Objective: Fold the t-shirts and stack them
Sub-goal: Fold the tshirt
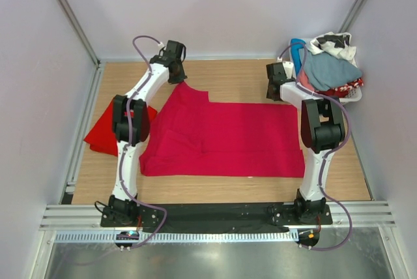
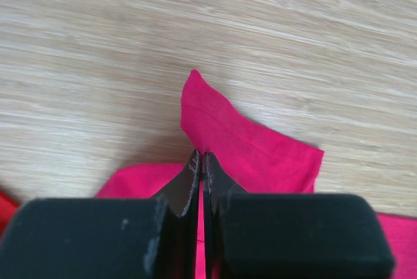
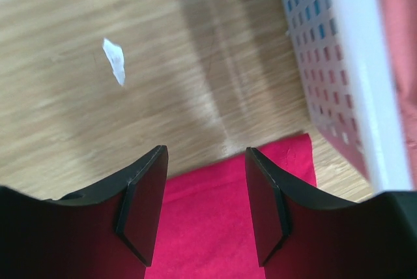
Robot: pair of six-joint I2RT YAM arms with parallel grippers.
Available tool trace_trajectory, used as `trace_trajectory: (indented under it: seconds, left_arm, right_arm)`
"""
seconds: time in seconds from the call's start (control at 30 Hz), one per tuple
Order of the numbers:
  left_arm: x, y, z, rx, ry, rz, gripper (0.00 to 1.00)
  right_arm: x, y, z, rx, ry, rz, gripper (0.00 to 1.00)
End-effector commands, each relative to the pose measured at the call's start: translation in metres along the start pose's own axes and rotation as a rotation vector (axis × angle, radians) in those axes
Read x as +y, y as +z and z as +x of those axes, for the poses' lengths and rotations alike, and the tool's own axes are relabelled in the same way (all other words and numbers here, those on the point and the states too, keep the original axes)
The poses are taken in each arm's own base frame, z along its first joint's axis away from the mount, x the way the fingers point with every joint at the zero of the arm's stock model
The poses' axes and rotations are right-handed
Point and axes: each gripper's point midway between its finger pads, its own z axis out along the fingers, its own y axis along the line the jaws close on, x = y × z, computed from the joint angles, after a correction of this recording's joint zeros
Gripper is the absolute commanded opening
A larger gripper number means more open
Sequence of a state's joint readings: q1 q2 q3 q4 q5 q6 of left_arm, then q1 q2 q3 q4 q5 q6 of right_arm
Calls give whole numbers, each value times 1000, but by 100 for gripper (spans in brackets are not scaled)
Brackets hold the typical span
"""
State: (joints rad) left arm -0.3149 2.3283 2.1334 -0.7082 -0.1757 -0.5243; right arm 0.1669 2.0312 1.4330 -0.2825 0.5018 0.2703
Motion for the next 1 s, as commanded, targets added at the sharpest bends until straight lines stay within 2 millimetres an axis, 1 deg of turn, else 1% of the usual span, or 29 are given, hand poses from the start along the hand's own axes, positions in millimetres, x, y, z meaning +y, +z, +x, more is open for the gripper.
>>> trace_trajectory:
  seconds: [0.0,0.07,0.13,0.23,0.27,0.37,0.4,0.43,0.47,0.5,0.57,0.67,0.8,0.97]
  left_arm:
    - [28,-26,-32,-64,-63,-37,0]
    - [38,-24,-30,-58,-70,-62,0]
    - [45,-23,-27,-55,-78,-88,0]
    - [56,-23,-22,-50,-87,-126,0]
    - [63,-22,-20,-46,-90,-144,0]
    - [74,-18,-16,-28,-91,-165,0]
    - [73,-17,-15,-21,-92,-152,0]
    - [73,-17,-14,-17,-95,-142,0]
    - [70,-13,-14,-20,-97,-123,0]
    - [61,-12,-12,-4,-96,-75,0]
    - [55,-11,-13,-5,-102,-48,0]
    - [57,-10,-15,-14,-103,-62,0]
    - [66,-13,-18,-29,-101,-108,0]
    - [63,-15,-19,-29,-107,-99,0]
  right_arm:
    - [6,-3,0,26,-11,-29,56]
    - [9,-2,-1,28,-5,-43,57]
    - [13,1,-3,33,-4,-49,56]
    - [16,5,-7,40,-3,-46,56]
    - [17,6,-5,50,-9,-46,56]
    - [19,9,-8,49,-7,-43,57]
    - [20,10,-9,50,-7,-50,57]
    - [21,10,-13,42,-1,-54,57]
    - [22,12,-12,47,-4,-51,57]
    - [23,14,-12,46,-6,-46,57]
    - [21,16,-17,41,-4,-35,57]
    - [14,22,-16,51,-4,-6,57]
    - [6,28,-13,68,15,-8,56]
    - [3,30,-3,101,6,12,56]
